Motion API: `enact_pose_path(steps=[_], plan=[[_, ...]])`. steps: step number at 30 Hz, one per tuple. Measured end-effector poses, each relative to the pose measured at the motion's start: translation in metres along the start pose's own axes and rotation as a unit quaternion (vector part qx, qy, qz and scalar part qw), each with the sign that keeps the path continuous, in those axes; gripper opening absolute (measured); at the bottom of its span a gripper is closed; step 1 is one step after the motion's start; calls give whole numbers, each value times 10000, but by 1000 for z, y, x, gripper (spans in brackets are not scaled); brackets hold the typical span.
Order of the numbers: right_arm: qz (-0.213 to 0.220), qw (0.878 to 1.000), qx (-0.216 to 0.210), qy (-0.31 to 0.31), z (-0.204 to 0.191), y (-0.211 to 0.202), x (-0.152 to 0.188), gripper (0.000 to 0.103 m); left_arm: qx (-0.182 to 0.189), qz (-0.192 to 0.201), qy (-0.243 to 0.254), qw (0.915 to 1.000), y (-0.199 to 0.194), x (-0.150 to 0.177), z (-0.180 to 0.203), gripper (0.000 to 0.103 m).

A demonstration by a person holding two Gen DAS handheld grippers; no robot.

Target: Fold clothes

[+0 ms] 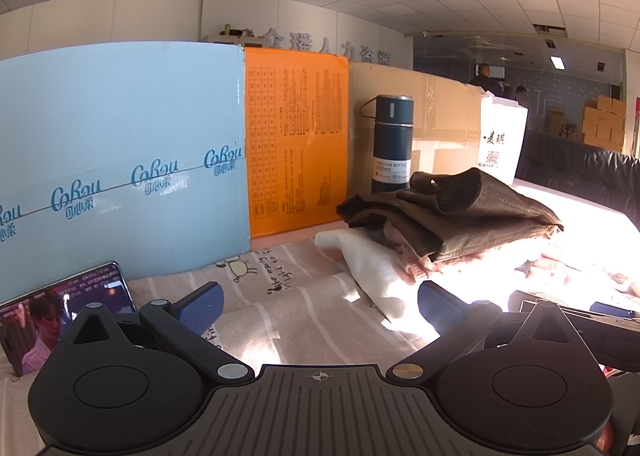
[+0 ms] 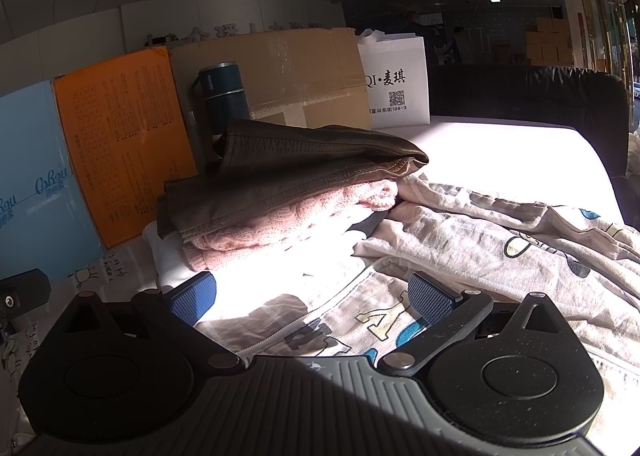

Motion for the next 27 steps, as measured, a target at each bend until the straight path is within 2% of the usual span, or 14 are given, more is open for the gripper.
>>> enact_pose_path(steps=[27], plan=[[27, 10000, 43, -47, 0, 0, 1, 103, 30, 65, 7, 10000, -2, -3, 2, 103]])
Point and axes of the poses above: each gripper's, at about its wrist camera, not at the fingertips, and y roughly the way its jaws point, z to its right, x to its underside, the point moved 10 cm from there along y, roughly the way its jaws point, and after that the axes turned 9 degrees about x, right-handed, at the moved point
